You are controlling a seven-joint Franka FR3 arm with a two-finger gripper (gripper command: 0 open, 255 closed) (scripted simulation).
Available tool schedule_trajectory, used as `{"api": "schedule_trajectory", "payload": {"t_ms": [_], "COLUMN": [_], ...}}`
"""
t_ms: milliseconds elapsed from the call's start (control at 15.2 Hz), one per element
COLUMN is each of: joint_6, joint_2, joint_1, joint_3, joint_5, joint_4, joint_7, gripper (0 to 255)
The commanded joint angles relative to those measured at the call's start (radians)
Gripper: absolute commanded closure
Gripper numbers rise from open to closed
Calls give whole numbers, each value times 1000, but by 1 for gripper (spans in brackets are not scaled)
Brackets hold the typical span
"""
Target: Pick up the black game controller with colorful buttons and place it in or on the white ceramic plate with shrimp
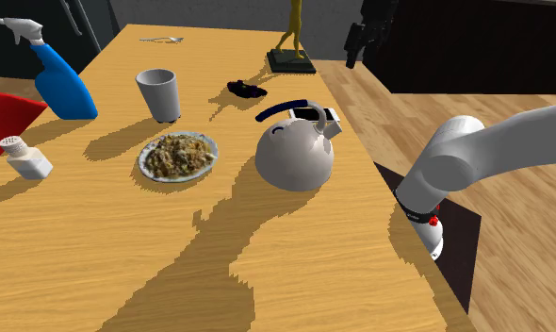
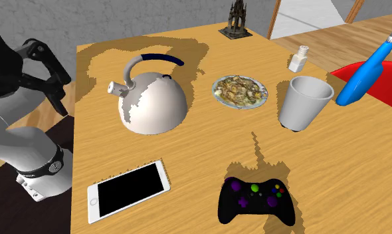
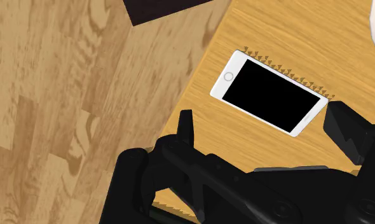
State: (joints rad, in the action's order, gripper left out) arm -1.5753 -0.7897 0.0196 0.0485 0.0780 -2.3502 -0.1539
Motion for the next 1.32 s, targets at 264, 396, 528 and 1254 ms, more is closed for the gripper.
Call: {"api": "schedule_trajectory", "payload": {"t_ms": [264, 396, 528, 1254], "joint_6": [-120, -176, -229, -447], "joint_2": [121, 184, 250, 628], "joint_1": [-20, -30, -39, -76], "joint_3": [-14, -21, -28, -73], "joint_5": [-6, -8, -9, 4], "joint_4": [16, 31, 52, 255], "joint_7": [-1, -2, -2, -6], "gripper": [0, 0, 0, 0]}}
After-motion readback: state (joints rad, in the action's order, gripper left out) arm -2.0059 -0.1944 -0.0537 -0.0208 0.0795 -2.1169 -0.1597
